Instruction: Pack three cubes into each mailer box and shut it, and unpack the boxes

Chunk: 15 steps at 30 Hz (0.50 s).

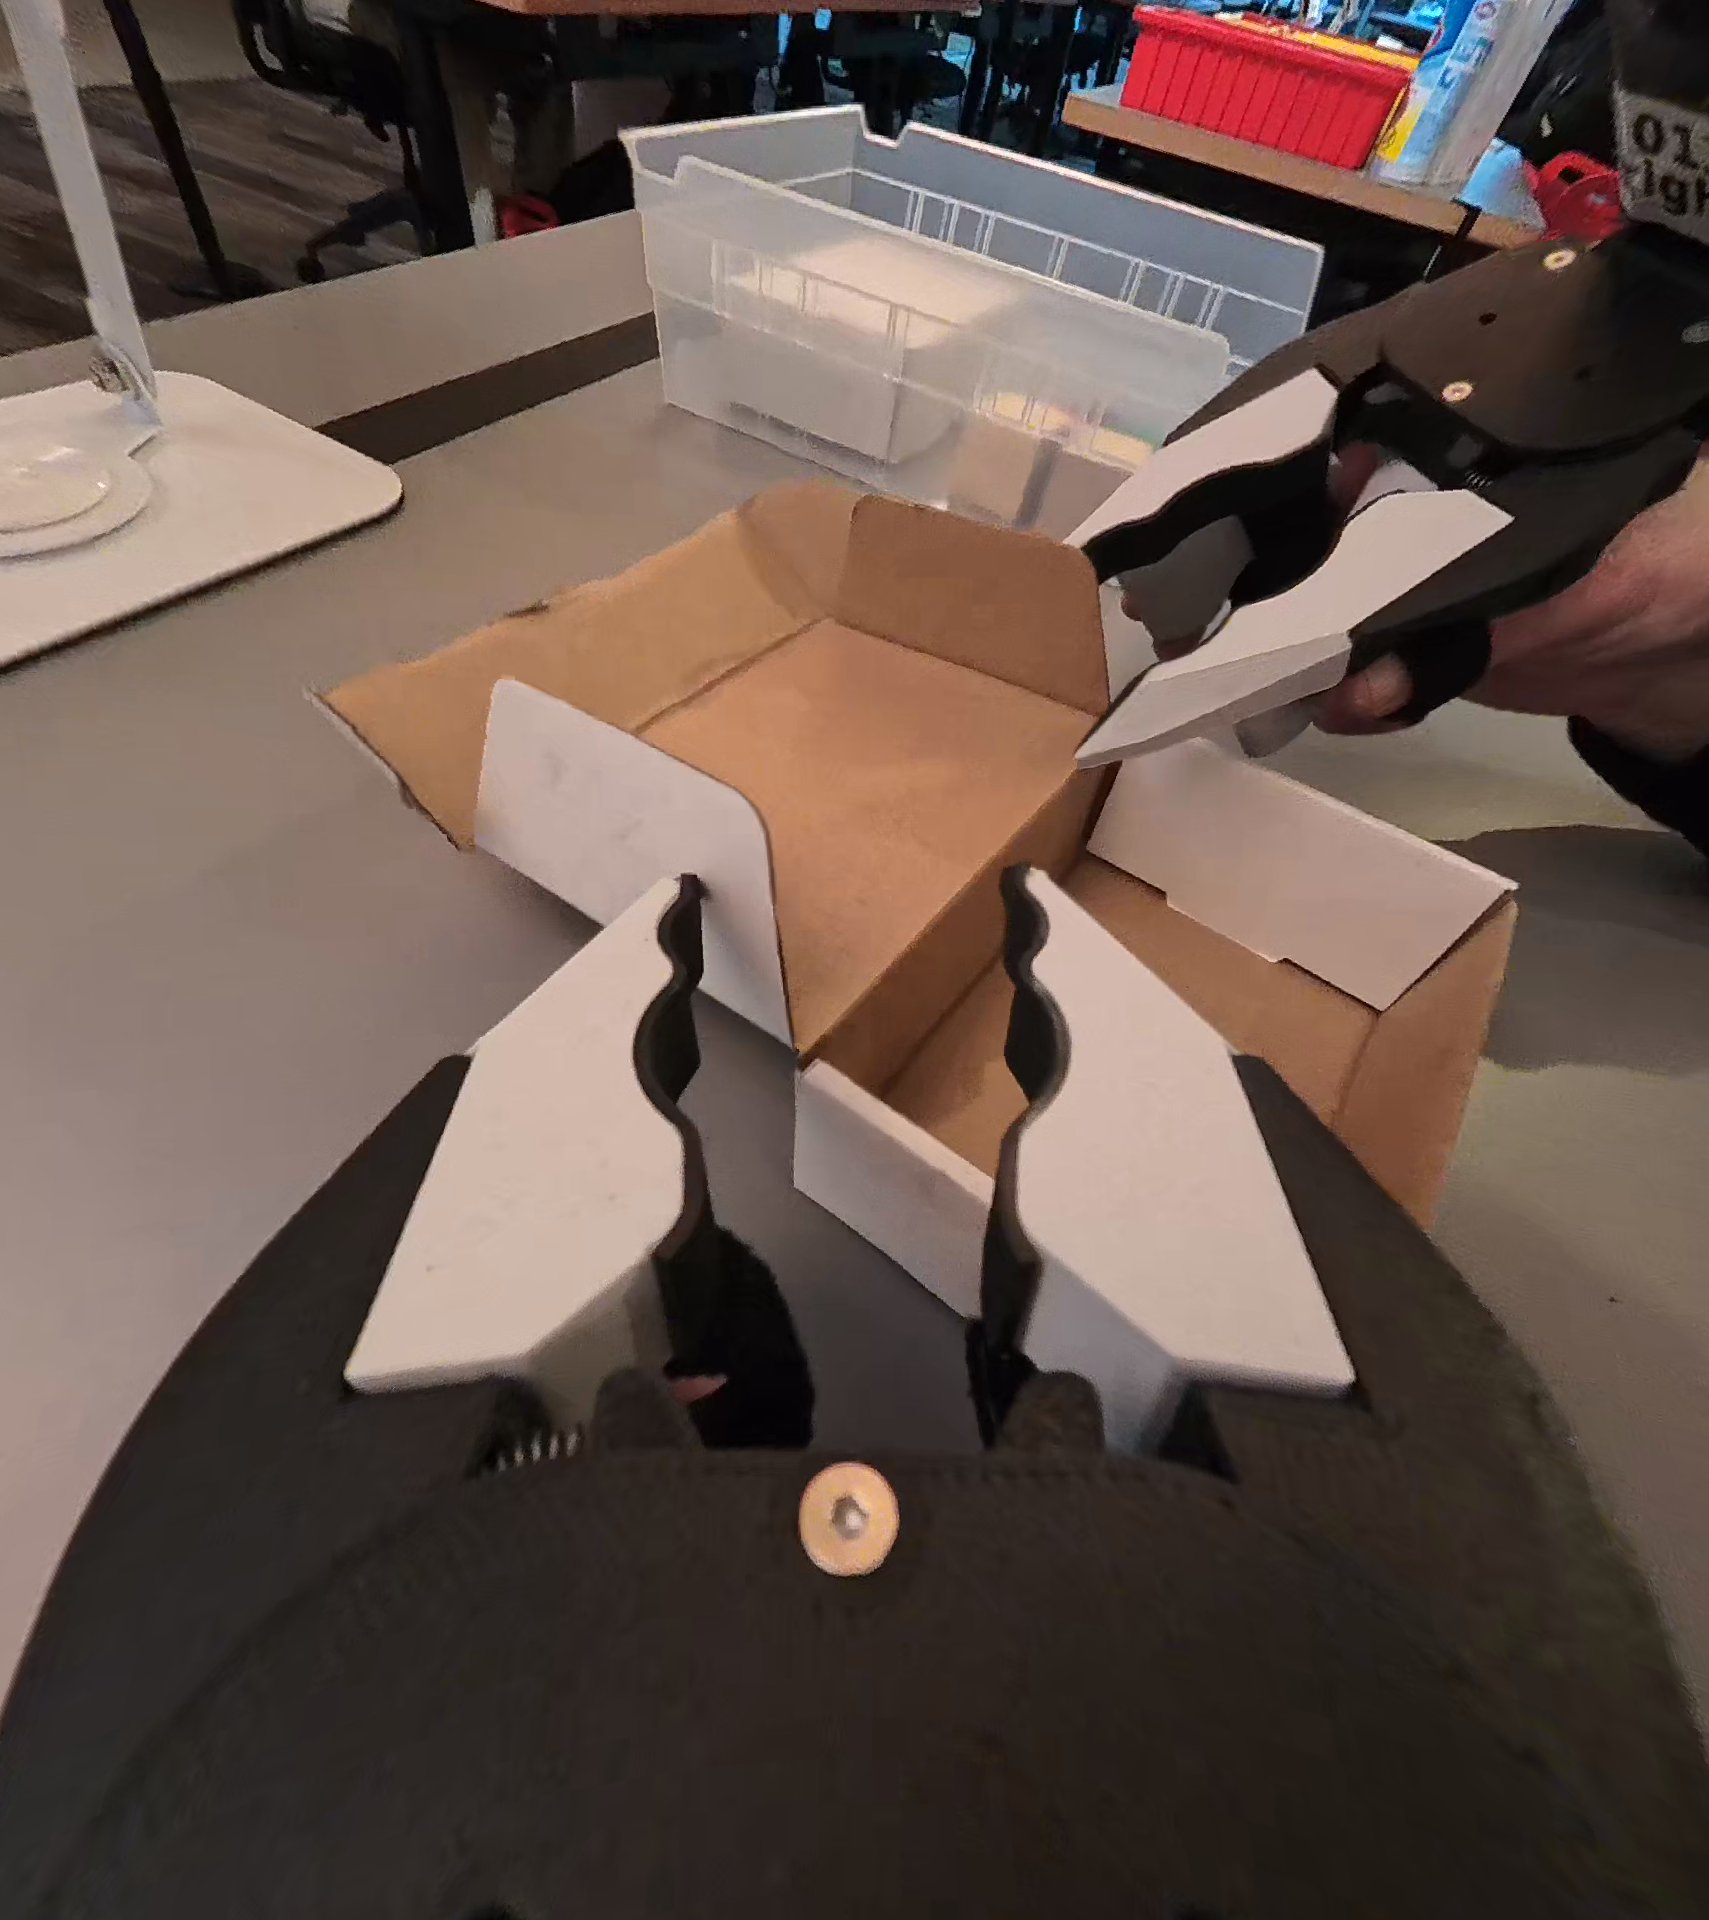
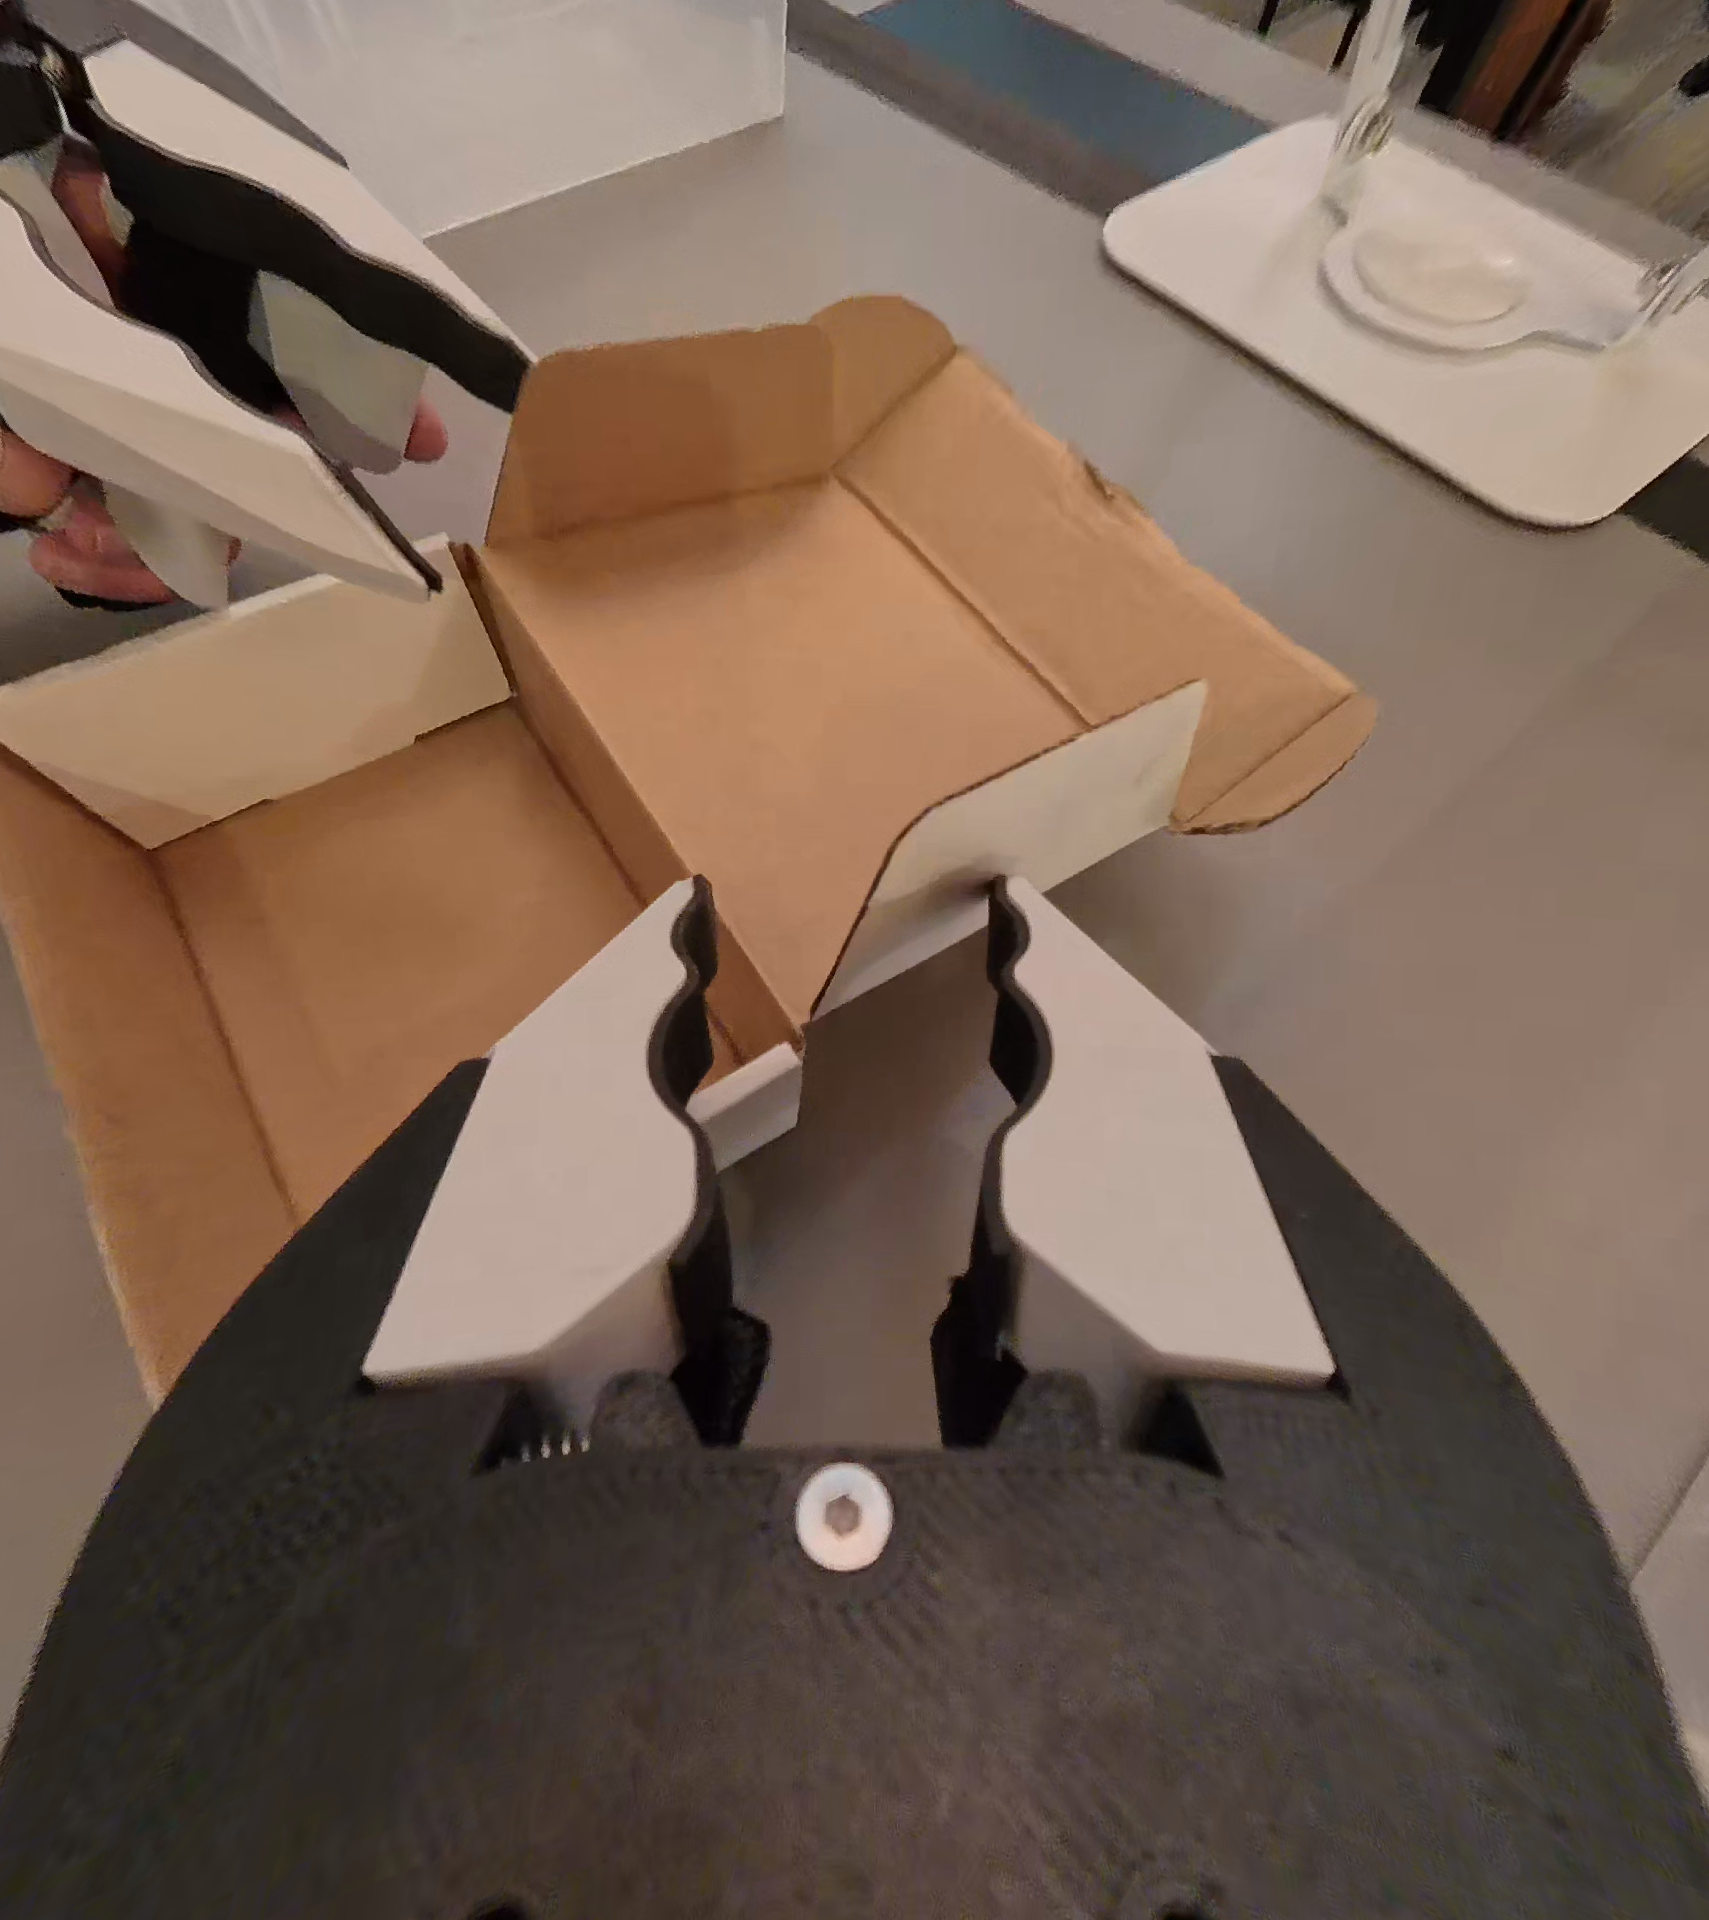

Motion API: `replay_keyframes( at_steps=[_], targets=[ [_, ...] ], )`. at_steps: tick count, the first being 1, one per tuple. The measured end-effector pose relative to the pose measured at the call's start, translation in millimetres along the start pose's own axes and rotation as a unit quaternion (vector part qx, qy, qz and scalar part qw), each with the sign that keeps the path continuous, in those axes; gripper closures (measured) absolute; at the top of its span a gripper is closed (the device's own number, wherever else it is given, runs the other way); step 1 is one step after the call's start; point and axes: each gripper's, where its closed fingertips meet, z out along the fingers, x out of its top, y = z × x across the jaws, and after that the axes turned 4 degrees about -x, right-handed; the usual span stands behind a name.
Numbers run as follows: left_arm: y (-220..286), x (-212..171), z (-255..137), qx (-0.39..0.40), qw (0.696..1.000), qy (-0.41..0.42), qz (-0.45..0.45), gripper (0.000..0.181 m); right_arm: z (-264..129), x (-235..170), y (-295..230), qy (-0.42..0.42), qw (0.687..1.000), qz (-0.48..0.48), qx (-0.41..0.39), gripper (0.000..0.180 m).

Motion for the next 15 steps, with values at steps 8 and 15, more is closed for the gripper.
replay_keyframes(
  at_steps=[8,15],
  targets=[
    [16.9,3.6,-6.3,0.015,0.996,0.016,0.086,0.123,-16.6,9.6,-9.4,0.077,0.994,-0.071,-0.038,0.132],
    [29.5,-7.7,-16.2,0.064,0.970,-0.002,0.235,0.125,-27.4,7.3,-23.5,0.108,0.972,-0.185,-0.094,0.124]
  ],
)
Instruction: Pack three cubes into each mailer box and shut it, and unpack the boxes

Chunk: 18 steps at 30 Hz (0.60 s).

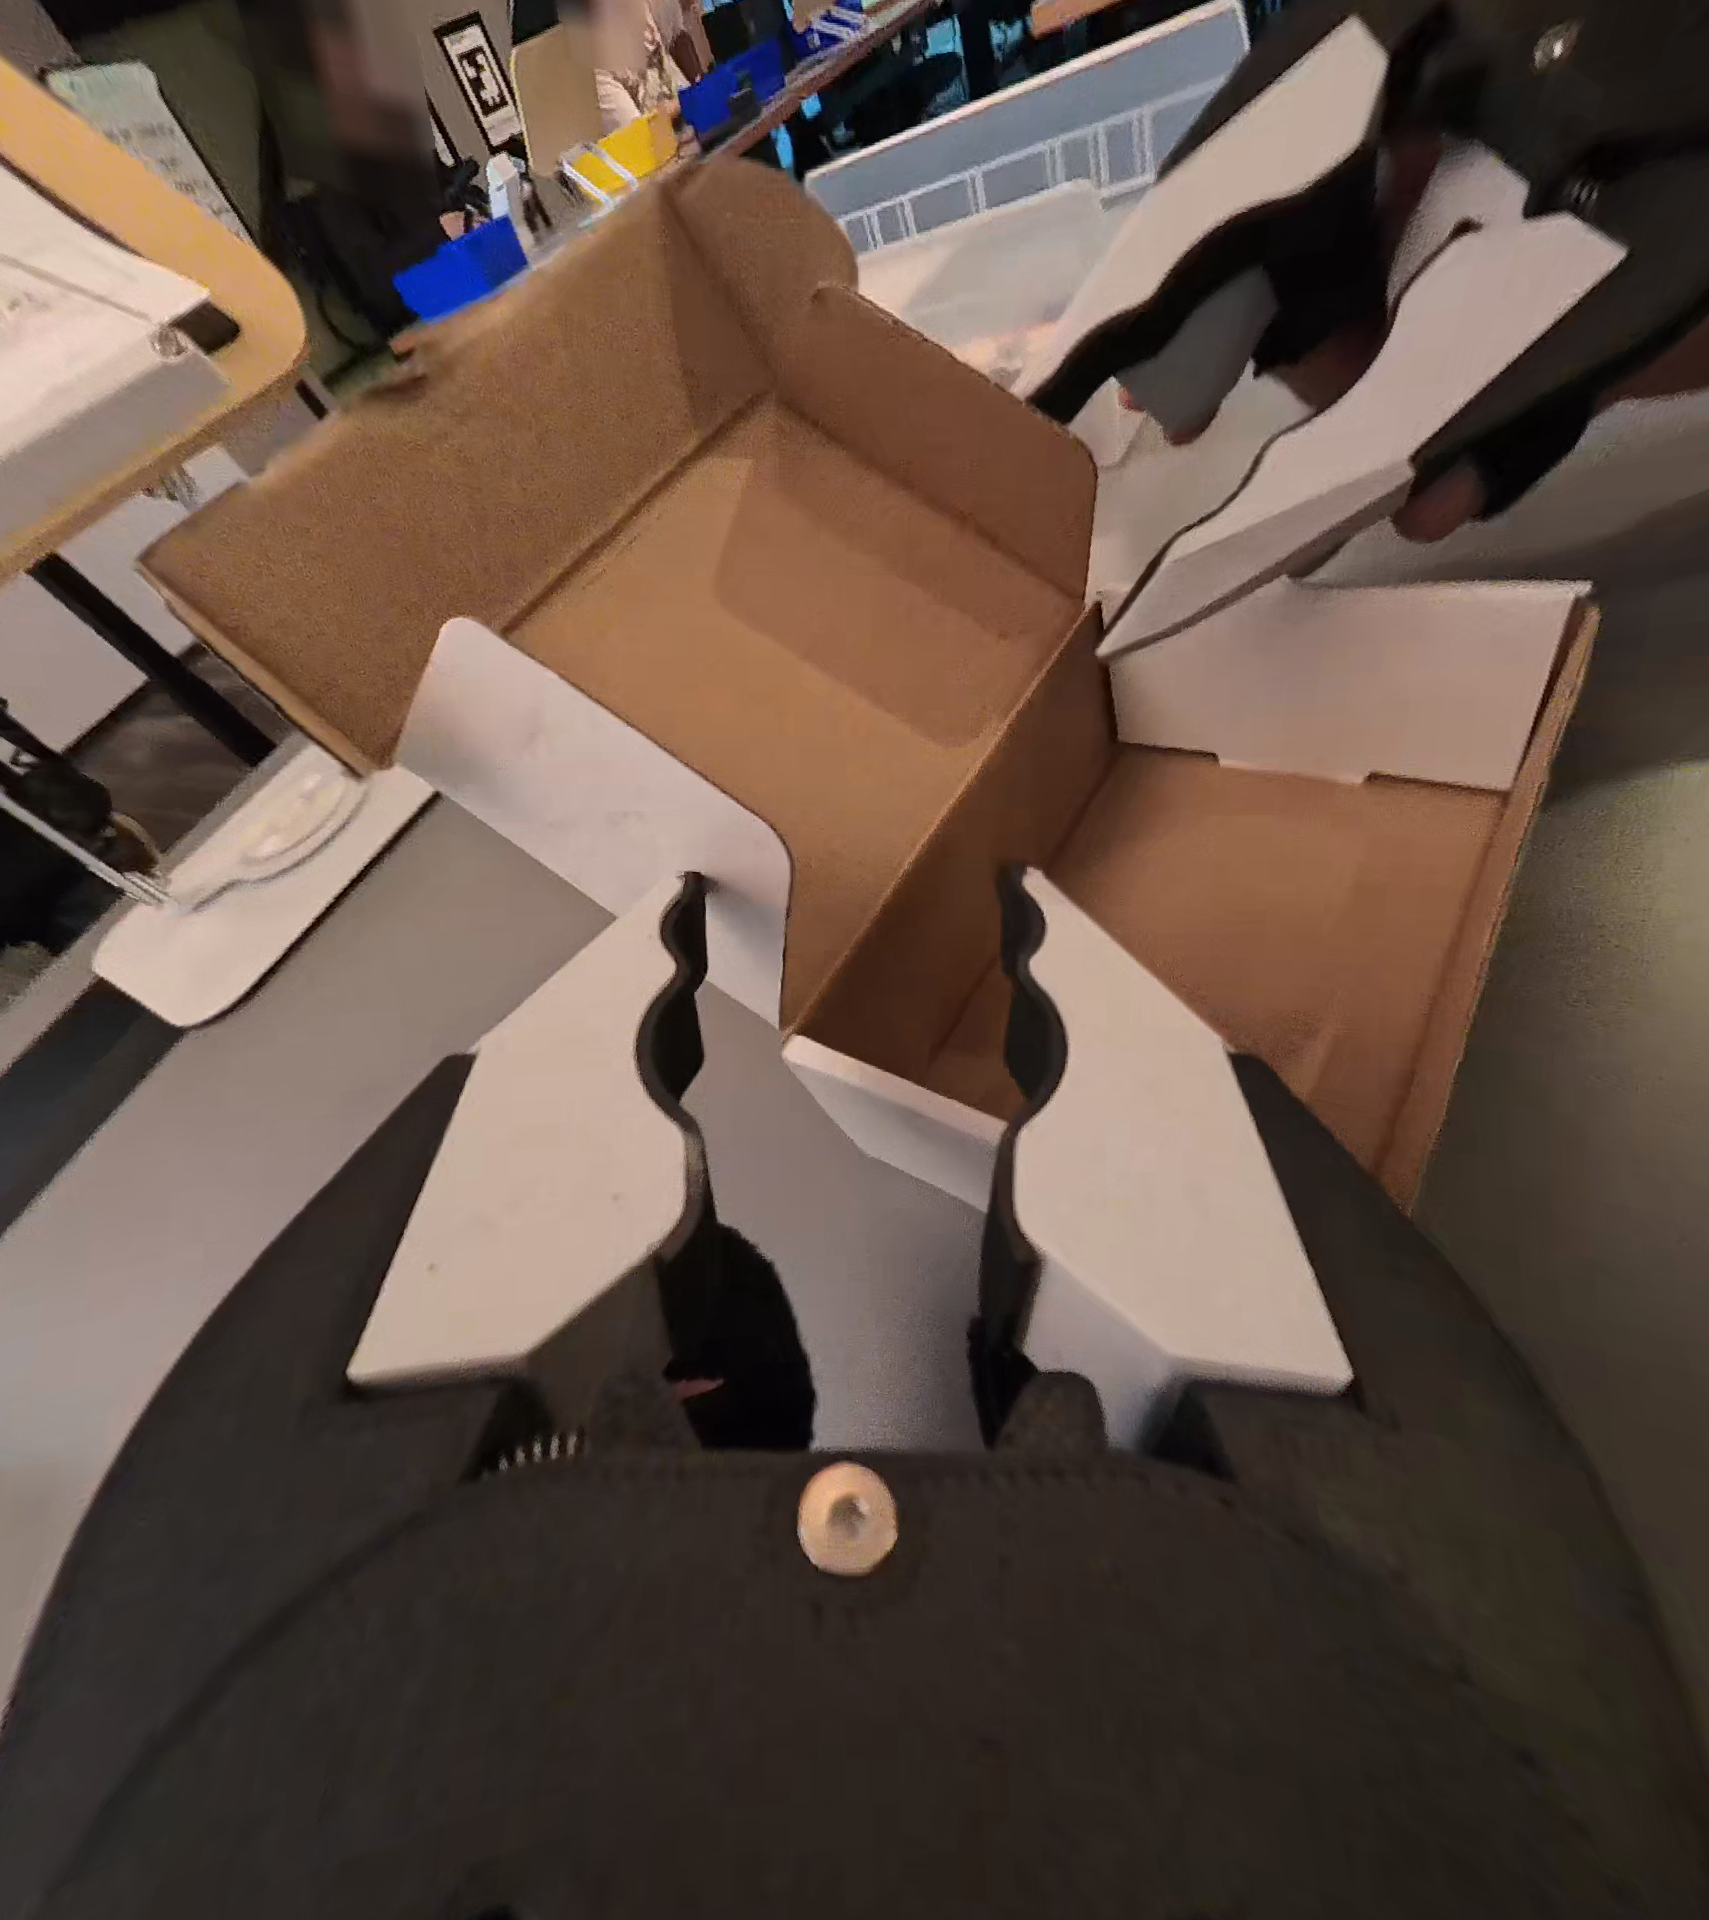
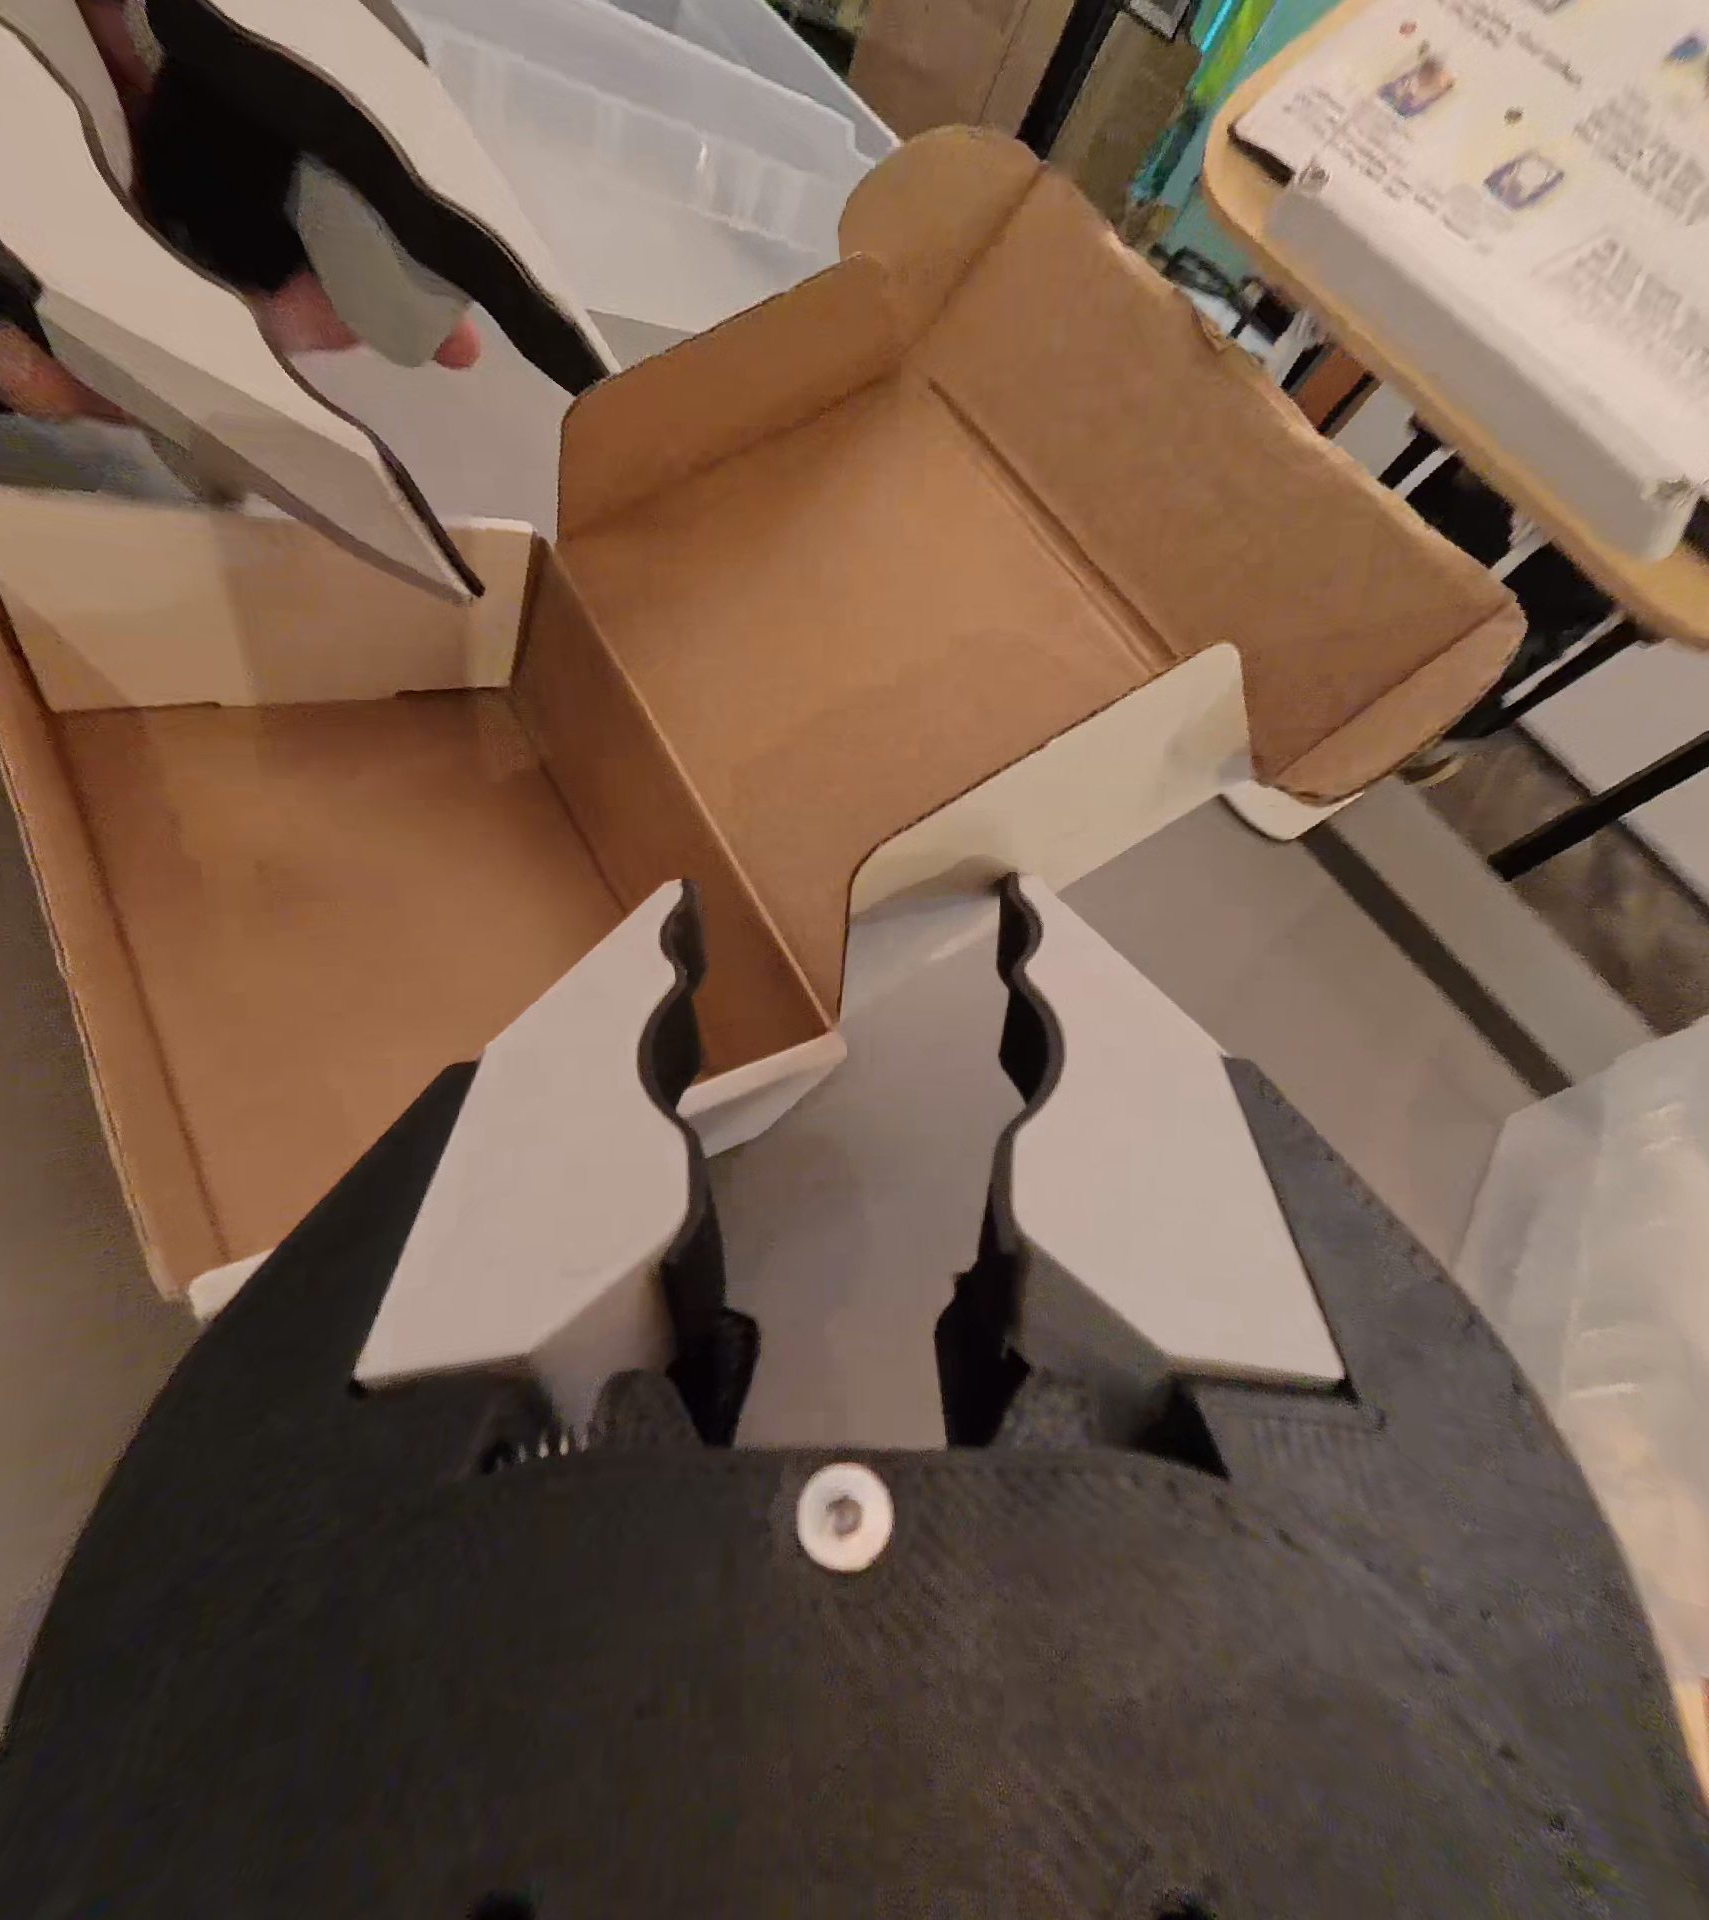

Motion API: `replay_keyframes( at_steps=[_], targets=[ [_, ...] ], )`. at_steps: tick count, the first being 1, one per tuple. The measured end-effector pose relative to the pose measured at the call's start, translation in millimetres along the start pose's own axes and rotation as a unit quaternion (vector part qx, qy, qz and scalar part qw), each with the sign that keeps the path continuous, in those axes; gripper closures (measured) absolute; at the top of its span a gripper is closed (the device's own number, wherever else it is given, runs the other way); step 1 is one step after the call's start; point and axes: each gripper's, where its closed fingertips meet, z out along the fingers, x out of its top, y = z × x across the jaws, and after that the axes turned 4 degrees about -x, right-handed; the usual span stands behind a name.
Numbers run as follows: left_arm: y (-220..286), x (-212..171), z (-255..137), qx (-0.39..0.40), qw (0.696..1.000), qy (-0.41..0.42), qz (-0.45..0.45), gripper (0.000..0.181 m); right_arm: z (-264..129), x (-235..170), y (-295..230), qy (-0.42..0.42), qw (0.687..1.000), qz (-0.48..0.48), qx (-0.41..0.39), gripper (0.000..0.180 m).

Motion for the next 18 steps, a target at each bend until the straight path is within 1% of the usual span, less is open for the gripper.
replay_keyframes(
  at_steps=[5,8,11,13,14,16,18],
  targets=[
    [10.8,-0.1,-9.5,-0.001,1.000,-0.007,0.025,0.128,-12.9,2.0,-10.3,0.013,0.999,-0.030,0.003,0.132],
    [16.7,0.7,-13.9,0.012,0.998,-0.010,0.062,0.131,-23.9,7.1,-15.4,0.031,0.998,-0.052,0.001,0.139],
    [19.6,-0.4,-17.5,0.036,0.994,-0.015,0.107,0.137,-29.9,8.3,-22.6,0.045,0.996,-0.081,-0.007,0.134],
    [23.4,-2.2,-20.1,0.040,0.991,-0.018,0.129,0.140,-33.9,7.9,-25.5,0.049,0.993,-0.103,-0.015,0.138],
    [25.9,-3.3,-21.6,0.032,0.991,-0.021,0.128,0.141,-36.2,8.0,-27.4,0.050,0.992,-0.111,-0.016,0.139],
    [30.9,-6.5,-25.0,0.013,0.991,-0.030,0.129,0.142,-40.7,7.8,-31.8,0.050,0.991,-0.125,-0.015,0.146],
    [37.8,-13.7,-27.8,-0.018,0.991,-0.052,0.121,0.144,-43.1,4.0,-38.6,0.040,0.992,-0.118,0.008,0.149]
  ],
)
